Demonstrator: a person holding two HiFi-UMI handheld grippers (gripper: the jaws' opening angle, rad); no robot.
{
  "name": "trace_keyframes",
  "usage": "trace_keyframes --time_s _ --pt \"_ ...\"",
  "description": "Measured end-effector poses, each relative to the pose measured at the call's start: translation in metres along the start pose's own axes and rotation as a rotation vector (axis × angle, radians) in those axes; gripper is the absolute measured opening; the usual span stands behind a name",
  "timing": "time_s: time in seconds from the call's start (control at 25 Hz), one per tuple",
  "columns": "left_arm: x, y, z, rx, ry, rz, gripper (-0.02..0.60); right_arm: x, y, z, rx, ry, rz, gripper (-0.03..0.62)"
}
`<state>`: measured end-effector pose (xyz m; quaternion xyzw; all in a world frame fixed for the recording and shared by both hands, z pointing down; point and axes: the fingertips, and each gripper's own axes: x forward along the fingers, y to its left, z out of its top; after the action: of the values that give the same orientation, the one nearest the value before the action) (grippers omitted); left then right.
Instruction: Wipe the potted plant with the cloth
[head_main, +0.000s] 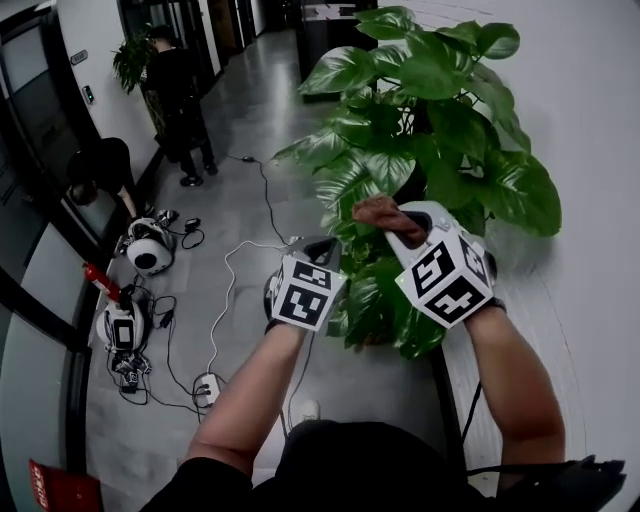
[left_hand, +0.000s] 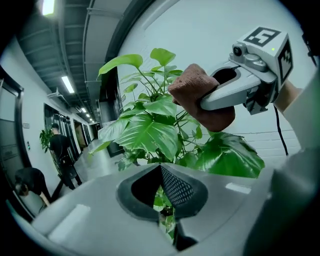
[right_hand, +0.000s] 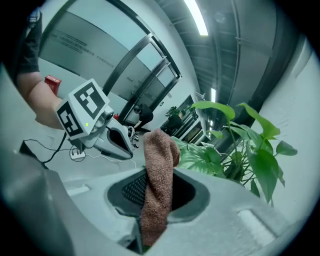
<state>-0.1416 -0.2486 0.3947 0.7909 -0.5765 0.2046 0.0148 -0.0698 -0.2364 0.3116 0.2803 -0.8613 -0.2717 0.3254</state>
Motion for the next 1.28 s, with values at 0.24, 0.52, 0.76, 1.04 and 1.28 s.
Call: trace_keyframes --time_s 0.24,0.52,0.76,1.04,1.28 --pt "0.036 0.005 -0.009 0.009 -0.020 -0.100 0.017 0.040 0.019 -0.004 -0.068 0.083 -0.084 0.064" --pt "0.074 0.020 0.001 0.000 -0.073 -0.168 0.017 0.072 -0.011 -0.006 -0.028 0.153 -0.203 0.064" --pt "0.092 0.013 0.019 0.040 -0.128 -0.254 0.017 0.097 -0.040 -0.024 0.007 0.240 -0.261 0.064" --pt "0.090 0.010 0.020 0.066 -0.125 -0.306 0.017 0.107 -0.026 -0.029 -0.009 0.282 -0.193 0.064" --pt "0.088 0.010 0.019 0.076 -0.135 -0.311 0.017 0.107 0.003 -0.027 -0.056 0.300 -0.121 0.064"
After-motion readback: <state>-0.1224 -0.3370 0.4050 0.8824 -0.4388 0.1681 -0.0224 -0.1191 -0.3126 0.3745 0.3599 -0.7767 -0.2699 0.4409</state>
